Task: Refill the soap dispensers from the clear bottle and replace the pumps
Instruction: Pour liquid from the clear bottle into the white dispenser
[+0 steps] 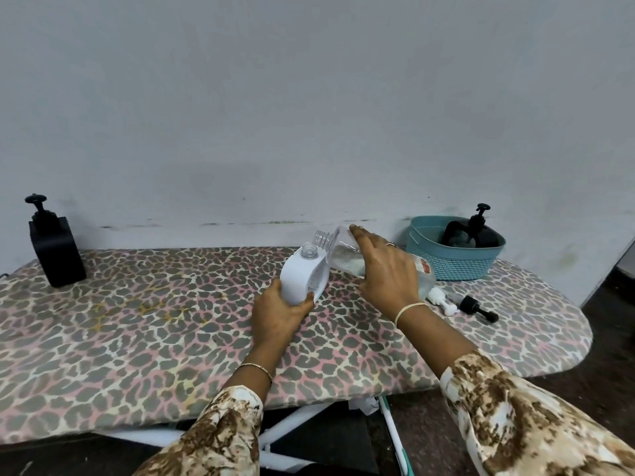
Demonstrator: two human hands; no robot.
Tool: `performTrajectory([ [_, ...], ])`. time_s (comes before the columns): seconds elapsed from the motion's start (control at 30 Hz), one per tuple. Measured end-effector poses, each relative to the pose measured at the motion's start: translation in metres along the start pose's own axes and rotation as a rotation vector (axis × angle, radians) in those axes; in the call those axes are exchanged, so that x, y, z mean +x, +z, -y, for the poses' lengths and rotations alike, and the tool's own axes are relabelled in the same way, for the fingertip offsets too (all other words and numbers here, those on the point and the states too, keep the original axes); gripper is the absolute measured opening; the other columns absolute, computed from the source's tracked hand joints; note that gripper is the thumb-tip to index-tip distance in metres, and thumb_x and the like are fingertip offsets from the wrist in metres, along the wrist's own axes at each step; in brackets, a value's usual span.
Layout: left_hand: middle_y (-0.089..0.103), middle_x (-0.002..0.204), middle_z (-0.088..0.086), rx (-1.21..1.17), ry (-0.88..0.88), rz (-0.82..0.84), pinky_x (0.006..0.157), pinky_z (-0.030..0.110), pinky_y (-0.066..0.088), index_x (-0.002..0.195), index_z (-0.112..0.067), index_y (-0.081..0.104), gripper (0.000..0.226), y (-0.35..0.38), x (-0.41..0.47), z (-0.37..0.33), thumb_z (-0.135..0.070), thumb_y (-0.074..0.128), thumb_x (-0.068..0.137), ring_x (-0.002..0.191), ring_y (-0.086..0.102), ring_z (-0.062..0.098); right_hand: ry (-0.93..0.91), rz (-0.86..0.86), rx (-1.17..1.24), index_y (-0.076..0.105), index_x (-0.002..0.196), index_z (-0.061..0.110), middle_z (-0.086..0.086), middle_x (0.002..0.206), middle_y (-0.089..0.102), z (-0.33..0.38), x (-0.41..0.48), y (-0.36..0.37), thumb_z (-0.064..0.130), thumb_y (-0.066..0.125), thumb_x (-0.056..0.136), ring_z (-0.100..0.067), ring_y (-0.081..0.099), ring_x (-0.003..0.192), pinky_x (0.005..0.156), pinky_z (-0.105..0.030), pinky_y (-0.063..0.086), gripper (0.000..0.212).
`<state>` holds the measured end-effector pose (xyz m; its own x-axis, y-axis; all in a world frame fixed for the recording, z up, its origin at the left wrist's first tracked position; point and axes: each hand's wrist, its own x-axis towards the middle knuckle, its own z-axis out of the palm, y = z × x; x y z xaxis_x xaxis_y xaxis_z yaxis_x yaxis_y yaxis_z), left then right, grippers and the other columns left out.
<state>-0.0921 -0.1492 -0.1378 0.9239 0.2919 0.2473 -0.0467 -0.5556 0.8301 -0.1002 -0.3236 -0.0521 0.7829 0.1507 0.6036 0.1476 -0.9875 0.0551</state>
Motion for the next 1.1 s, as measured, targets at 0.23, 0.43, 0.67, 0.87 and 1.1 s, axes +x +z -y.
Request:
performTrajectory([
  [0.23, 0.069, 0.106, 0.006, -0.003, -0.011, -0.002, 0.076, 0.041, 0.058, 0.106, -0.014, 0.061, 0.052, 0.000, -0.001, -0.001, -0.044, 0.081, 0.069, 0.093, 0.065, 0.025, -0.020, 0.046, -0.037, 0.063, 0.123, 0.012, -0.007, 0.107, 0.072, -0.002, 0.000, 0.002, 0.001, 0.084, 0.032, -0.023, 0.071, 0.083, 0.063, -0.026, 0.056, 0.094],
  [0.43, 0.070, 0.104, 0.005, -0.009, -0.005, 0.002, 0.075, 0.042, 0.058, 0.105, -0.015, 0.061, 0.052, -0.001, -0.002, -0.002, -0.046, 0.081, 0.067, 0.090, 0.066, 0.025, -0.015, 0.077, -0.049, 0.059, 0.129, 0.011, -0.008, 0.114, 0.070, 0.000, 0.002, 0.000, -0.003, 0.081, 0.043, -0.025, 0.070, 0.090, 0.067, -0.028, 0.056, 0.090],
  [0.67, 0.069, 0.109, 0.006, -0.003, -0.011, 0.006, 0.079, 0.041, 0.057, 0.109, -0.013, 0.061, 0.054, -0.002, -0.003, -0.004, -0.043, 0.081, 0.069, 0.096, 0.065, 0.025, -0.066, 0.138, -0.073, 0.045, 0.141, 0.010, -0.012, 0.133, 0.058, -0.001, 0.005, 0.001, -0.003, 0.074, 0.061, -0.029, 0.061, 0.114, 0.087, -0.034, 0.053, 0.086],
  [0.87, 0.069, 0.109, 0.006, 0.003, -0.015, 0.007, 0.078, 0.038, 0.057, 0.109, -0.013, 0.062, 0.053, -0.003, -0.003, -0.005, -0.042, 0.081, 0.070, 0.094, 0.065, 0.024, -0.063, 0.162, -0.081, 0.040, 0.144, 0.012, -0.011, 0.139, 0.053, 0.001, 0.005, -0.003, -0.002, 0.071, 0.067, -0.028, 0.057, 0.120, 0.093, -0.034, 0.049, 0.084],
  [1.1, 0.069, 0.113, 0.006, -0.023, -0.023, 0.010, 0.081, 0.037, 0.056, 0.115, -0.014, 0.062, 0.057, -0.003, -0.003, -0.006, -0.040, 0.082, 0.069, 0.098, 0.065, 0.024, -0.091, 0.171, -0.103, 0.036, 0.145, 0.011, -0.011, 0.142, 0.049, 0.002, 0.011, -0.011, -0.004, 0.063, 0.076, -0.029, 0.054, 0.123, 0.098, -0.035, 0.045, 0.076],
])
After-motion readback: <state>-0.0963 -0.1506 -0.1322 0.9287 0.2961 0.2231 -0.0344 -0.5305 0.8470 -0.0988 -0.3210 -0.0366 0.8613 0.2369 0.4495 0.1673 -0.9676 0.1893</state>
